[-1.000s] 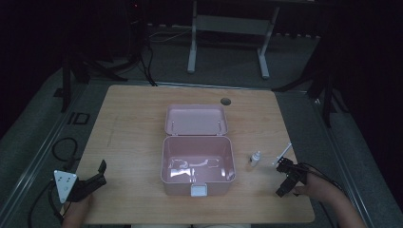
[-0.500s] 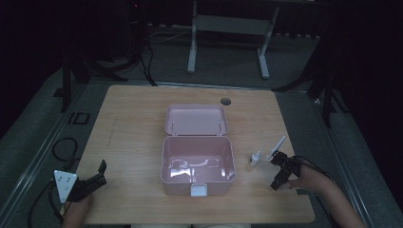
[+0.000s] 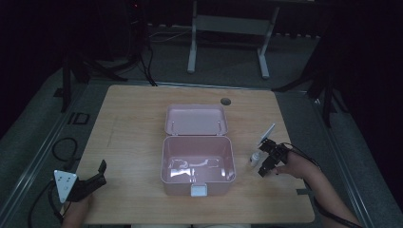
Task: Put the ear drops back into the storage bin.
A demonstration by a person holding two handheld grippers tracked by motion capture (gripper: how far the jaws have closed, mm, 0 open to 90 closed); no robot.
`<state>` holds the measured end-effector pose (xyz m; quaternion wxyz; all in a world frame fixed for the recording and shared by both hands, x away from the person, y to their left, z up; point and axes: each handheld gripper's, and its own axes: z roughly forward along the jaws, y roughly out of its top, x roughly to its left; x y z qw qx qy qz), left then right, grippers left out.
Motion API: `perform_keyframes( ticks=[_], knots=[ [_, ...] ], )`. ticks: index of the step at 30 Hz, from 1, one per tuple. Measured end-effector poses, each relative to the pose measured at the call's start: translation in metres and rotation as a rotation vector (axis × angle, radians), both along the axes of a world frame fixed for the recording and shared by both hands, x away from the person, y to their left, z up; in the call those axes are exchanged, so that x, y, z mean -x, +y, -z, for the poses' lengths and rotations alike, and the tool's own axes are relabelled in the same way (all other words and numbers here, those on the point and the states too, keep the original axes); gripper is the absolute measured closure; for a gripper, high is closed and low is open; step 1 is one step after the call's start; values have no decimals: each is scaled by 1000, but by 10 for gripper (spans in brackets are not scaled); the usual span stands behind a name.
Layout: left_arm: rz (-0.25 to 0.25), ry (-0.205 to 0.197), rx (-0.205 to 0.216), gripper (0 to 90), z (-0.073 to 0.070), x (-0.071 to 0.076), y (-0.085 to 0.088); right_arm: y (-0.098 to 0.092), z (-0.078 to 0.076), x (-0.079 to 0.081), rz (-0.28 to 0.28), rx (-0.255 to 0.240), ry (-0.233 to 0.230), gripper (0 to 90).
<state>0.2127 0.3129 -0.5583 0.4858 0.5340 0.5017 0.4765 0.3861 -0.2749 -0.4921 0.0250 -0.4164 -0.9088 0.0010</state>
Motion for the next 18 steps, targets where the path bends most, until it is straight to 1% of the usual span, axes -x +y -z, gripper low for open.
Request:
perform_keyframes(
  ticks=[1, 2, 4, 7, 9, 12, 13, 14, 18],
  knots=[
    [1, 0, 1, 4, 0, 0, 0, 2, 0, -2, -1, 3, -4, 146],
    [2, 0, 0, 4, 0, 0, 0, 3, 1, -4, 3, -8, -6, 146],
    [3, 0, -2, 4, 0, 0, 0, 7, 1, -8, 8, -12, -5, 147],
    [3, 0, -1, 4, 0, 0, 0, 13, 2, -13, 15, -22, 4, 160],
    [4, 0, 0, 4, 0, 0, 0, 16, 3, -15, 1, -17, 6, 160],
    [5, 1, 1, 4, 0, 0, 0, 20, 5, -20, 0, -5, 7, 160],
    [5, 0, 2, 4, 0, 0, 0, 21, 5, -22, 2, -11, 9, 168],
    [5, 1, 1, 4, 0, 0, 0, 22, 5, -24, 5, -18, 9, 195],
    [5, 2, 2, 4, 0, -1, 0, 28, 7, -29, -18, -7, 7, 231]
  ],
)
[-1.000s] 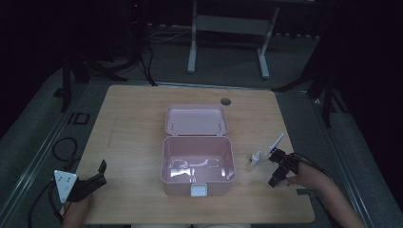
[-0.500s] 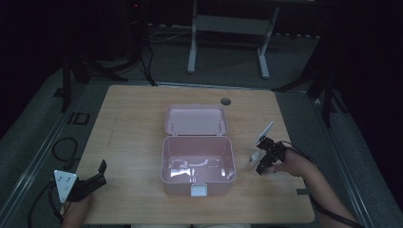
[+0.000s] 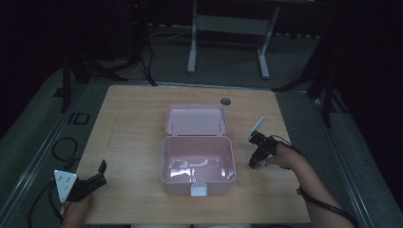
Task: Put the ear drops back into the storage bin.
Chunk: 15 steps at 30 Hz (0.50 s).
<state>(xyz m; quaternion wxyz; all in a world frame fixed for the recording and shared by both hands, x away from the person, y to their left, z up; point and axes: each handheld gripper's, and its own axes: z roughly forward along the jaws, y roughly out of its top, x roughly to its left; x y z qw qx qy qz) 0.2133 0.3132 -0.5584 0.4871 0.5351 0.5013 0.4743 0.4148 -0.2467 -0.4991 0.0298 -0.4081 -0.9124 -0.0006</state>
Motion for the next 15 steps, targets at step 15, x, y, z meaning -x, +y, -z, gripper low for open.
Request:
perform_keyframes(
  ticks=[15],
  knots=[
    [4, 12, -17, 4, 0, -1, -2, 16, 9, -9, -73, 45, 47, 500]
  ],
)
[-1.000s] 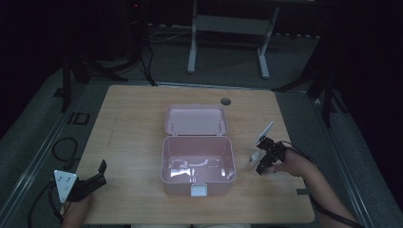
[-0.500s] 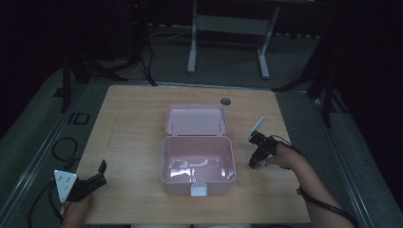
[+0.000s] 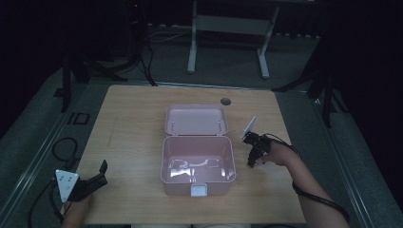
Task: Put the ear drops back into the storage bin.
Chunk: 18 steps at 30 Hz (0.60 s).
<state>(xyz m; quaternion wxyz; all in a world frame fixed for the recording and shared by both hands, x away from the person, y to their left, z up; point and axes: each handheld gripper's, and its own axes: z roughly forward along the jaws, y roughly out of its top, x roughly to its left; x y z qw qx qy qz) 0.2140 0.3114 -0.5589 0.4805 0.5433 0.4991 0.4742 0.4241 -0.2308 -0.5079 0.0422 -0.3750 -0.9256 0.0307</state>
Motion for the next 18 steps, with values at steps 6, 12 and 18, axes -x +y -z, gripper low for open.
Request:
perform_keyframes(
  ticks=[6, 12, 18],
  knots=[
    [-5, -1, -1, 4, 0, 0, 0, 4, 2, 4, -93, 42, -15, 592],
    [-2, 4, -3, 4, 0, 0, 0, 4, 0, 13, -202, 51, -2, 593],
    [-2, 5, -4, 4, 0, 0, 0, 3, -1, 25, -372, 64, -9, 594]
  ],
)
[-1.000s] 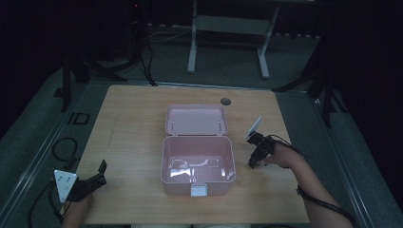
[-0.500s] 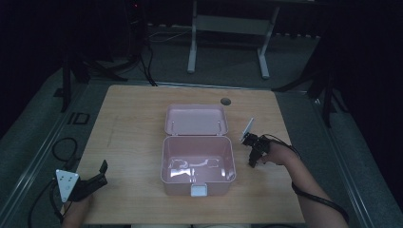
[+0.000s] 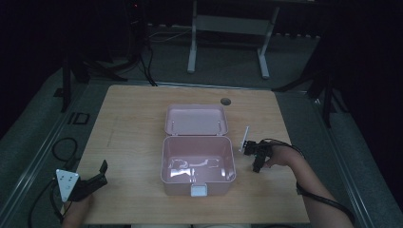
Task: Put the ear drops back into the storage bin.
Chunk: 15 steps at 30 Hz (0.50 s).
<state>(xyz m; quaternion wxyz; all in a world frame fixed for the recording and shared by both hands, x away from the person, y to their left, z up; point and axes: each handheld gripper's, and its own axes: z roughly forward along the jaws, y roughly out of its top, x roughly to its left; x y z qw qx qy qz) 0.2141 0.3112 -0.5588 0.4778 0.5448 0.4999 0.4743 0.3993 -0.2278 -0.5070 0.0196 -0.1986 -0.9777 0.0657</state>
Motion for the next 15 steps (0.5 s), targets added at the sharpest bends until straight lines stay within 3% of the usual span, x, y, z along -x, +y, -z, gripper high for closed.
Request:
perform_keyframes(
  ticks=[4, 15],
  knots=[
    [2, 4, -3, 4, 0, 0, 0, -1, -2, 8, -102, -18, -7, 593],
    [3, 5, -4, 4, 0, 0, 0, -1, -9, 24, -231, 23, -9, 594]
  ],
)
